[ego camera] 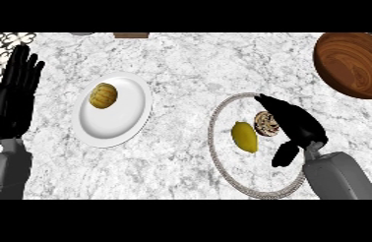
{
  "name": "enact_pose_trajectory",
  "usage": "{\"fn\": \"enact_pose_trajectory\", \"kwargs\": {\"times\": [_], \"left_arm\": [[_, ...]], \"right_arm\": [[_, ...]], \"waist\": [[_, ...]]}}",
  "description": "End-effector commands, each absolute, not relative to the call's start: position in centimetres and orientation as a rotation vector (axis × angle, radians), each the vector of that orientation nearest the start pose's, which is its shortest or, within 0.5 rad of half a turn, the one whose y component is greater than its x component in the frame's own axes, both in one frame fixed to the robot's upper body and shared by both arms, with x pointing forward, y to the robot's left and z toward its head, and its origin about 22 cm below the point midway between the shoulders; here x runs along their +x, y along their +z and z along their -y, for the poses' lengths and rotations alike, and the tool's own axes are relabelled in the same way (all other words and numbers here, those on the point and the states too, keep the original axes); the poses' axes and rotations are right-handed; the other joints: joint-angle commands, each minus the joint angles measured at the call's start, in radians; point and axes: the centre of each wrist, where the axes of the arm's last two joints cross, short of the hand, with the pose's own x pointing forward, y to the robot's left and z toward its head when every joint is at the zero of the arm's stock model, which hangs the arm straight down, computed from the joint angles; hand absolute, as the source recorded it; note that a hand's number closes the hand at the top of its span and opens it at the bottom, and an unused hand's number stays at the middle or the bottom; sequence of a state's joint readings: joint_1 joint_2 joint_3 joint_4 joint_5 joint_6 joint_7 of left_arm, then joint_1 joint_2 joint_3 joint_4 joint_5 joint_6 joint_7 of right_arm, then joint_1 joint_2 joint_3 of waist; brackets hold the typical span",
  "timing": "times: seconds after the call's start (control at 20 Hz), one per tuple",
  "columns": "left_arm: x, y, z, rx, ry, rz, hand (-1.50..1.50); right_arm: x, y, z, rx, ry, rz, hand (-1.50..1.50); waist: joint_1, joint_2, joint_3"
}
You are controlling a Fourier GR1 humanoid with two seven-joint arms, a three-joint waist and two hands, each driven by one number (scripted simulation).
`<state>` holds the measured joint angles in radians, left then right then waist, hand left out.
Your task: Pick the cupcake from the placemat and place it in the bowl
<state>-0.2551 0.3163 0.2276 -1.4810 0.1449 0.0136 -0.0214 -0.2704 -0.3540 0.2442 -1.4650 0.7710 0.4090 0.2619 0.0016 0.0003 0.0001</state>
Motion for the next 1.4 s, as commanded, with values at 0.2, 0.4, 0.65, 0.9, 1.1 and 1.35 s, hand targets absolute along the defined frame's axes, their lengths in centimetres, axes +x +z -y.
{"fn": "enact_pose_trajectory", "kwargs": {"times": [0.2, 0.4, 0.65, 0.9, 1.1, 1.35], "left_arm": [[29.6, 9.8, -32.9, 0.245, 0.024, 1.790, 0.00], [30.4, 9.0, -33.9, 0.227, 0.036, 1.784, 0.00], [29.9, 7.1, -33.0, 0.237, 0.018, 1.796, 0.00], [30.9, 9.6, -33.4, 0.237, 0.026, 1.792, 0.00], [30.7, 6.7, -33.4, 0.244, 0.032, 1.769, 0.00], [29.1, 7.7, -33.3, 0.272, 0.070, 1.799, 0.00]], "right_arm": [[31.0, 2.7, 23.0, -0.627, 1.270, 1.016, -1.50], [30.8, 0.4, 23.7, -0.633, 1.252, 0.982, -1.50], [31.9, 0.2, 24.2, -0.672, 1.277, 0.974, -1.50], [32.4, 0.2, 24.7, -0.700, 1.289, 1.131, 1.50], [32.0, -0.7, 24.6, -0.722, 1.295, 1.157, 1.50], [30.3, 4.5, 39.4, -0.828, 1.240, 1.094, 1.50]], "waist": [[0.001, -0.001, 0.000], [-0.001, 0.000, 0.000], [-0.001, 0.000, 0.000], [-0.001, 0.001, 0.000], [-0.004, 0.001, 0.000], [-0.029, 0.005, 0.002]]}}
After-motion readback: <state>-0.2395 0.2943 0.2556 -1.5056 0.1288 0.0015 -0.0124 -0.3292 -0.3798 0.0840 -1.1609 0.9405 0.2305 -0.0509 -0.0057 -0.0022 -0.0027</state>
